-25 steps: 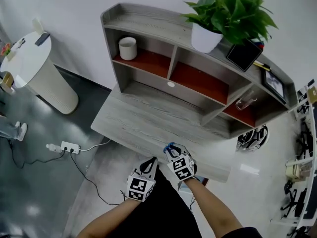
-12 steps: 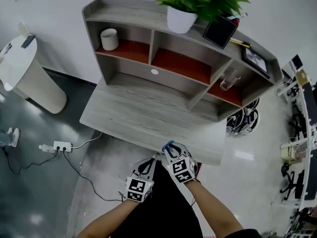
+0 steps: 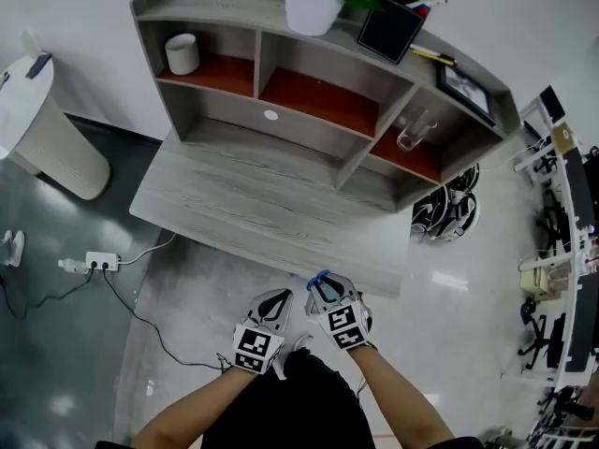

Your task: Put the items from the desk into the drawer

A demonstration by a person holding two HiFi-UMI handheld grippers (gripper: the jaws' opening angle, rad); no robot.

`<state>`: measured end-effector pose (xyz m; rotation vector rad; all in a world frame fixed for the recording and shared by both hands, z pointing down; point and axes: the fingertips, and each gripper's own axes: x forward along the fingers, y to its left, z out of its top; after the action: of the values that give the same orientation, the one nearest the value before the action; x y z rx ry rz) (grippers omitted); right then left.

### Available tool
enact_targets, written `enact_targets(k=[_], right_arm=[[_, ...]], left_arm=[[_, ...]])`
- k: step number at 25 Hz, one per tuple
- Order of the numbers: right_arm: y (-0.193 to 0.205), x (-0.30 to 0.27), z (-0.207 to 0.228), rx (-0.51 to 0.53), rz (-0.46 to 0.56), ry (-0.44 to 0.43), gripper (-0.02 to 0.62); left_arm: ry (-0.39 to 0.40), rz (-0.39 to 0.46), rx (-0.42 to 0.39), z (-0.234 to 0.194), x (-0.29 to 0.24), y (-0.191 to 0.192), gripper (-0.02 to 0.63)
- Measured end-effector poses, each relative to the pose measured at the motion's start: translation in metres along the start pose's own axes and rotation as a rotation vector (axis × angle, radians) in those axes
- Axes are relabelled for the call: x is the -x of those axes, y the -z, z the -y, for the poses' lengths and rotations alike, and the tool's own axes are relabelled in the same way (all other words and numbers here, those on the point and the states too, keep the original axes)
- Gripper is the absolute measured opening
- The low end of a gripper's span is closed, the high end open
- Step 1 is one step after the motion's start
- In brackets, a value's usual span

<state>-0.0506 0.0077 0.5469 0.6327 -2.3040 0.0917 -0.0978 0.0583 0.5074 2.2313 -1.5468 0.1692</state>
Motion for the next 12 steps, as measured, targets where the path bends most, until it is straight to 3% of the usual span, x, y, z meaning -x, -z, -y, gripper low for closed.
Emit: enact_targets(k=[12], right_arm=[[0.108, 0.02, 0.004, 0.027, -0.101, -0.065, 0.091]], left_arm=[[-0.032, -0.059, 0.009, 0.068, -0.008, 0.039, 0.014]])
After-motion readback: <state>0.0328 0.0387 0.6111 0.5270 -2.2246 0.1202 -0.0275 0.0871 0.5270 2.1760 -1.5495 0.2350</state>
